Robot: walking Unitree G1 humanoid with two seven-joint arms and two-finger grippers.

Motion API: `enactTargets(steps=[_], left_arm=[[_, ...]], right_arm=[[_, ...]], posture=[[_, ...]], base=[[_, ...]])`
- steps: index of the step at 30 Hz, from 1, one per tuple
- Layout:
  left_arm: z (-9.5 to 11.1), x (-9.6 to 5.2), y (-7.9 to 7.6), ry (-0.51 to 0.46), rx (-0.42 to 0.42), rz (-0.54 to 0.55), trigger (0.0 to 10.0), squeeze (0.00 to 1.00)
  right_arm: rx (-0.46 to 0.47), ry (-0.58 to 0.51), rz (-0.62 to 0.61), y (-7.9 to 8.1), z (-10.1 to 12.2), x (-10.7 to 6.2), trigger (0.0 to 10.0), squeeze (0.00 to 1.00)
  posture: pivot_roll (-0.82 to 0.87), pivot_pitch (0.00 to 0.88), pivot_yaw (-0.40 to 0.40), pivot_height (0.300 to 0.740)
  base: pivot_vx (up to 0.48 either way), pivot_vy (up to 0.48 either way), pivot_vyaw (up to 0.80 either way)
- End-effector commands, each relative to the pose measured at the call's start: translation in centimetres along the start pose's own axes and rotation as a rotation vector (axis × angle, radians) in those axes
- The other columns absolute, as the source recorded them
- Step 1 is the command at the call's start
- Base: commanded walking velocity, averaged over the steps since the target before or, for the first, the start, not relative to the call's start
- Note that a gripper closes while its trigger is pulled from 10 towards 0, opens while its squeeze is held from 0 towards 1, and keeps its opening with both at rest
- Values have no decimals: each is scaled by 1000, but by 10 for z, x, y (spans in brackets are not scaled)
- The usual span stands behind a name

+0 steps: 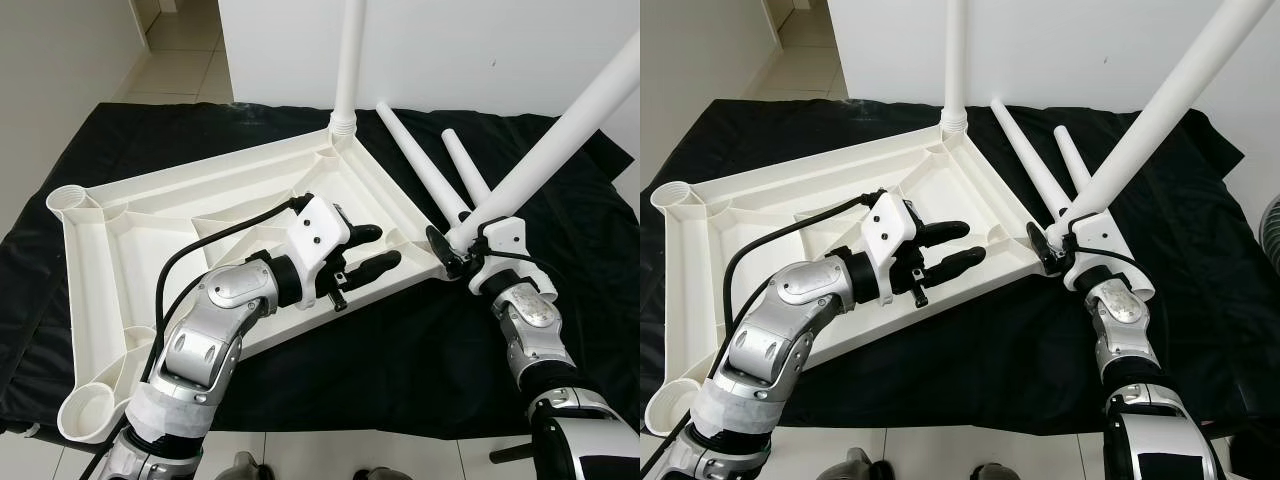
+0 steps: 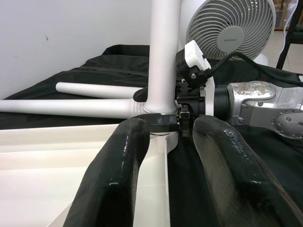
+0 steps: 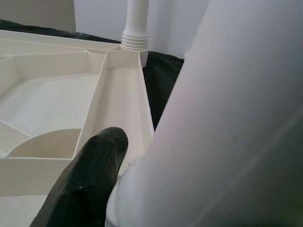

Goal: Building children table

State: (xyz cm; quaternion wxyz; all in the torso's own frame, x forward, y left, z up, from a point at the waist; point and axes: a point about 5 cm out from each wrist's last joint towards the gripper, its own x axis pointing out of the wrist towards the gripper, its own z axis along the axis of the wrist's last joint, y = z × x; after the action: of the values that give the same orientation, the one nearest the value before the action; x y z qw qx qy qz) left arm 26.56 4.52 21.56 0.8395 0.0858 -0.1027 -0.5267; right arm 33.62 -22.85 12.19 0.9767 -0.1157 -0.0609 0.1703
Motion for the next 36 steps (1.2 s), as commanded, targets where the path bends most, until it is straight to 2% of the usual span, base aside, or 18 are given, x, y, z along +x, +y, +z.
enactTargets(steps=[1,7,9,14,27,30,32,34,36], left_arm=[[-2,-2,3,11,-8,75,10000,0],[-1,-1,1,8,-9,74,10000,0],[-1,-1,1,6,-11,74,10000,0],[-1,0,1,6,-11,72,10000,0],[-2,0,1,7,-8,69,10000,0],[-3,0,0,12,-9,65,10000,0],[-3,0,0,12,-9,65,10000,0],[-3,1,0,13,-10,67,10000,0],[-3,1,0,13,-10,67,10000,0]], right_arm=[[61,222,27,15,-44,-23,10000,0],[11,245,6,12,-39,-16,10000,0],[-54,242,30,11,-33,-11,10000,0],[-99,241,52,9,-29,-9,10000,0],[-114,265,33,10,-36,-15,10000,0],[-126,264,-95,10,-35,-12,10000,0],[-126,264,-95,10,-35,-12,10000,0],[-96,261,-220,10,-33,-10,10000,0],[-96,261,-220,10,-33,-10,10000,0]], posture=[[-111,116,57,740],[-113,114,47,740],[-111,112,46,740],[-116,109,44,740],[-116,102,46,740],[-117,101,46,740],[-117,101,46,740],[-114,102,39,740],[-114,102,39,740]], base=[[0,0,0],[0,0,0],[0,0,0],[0,0,0],[0,0,0],[0,0,0],[0,0,0],[0,0,0],[0,0,0]])
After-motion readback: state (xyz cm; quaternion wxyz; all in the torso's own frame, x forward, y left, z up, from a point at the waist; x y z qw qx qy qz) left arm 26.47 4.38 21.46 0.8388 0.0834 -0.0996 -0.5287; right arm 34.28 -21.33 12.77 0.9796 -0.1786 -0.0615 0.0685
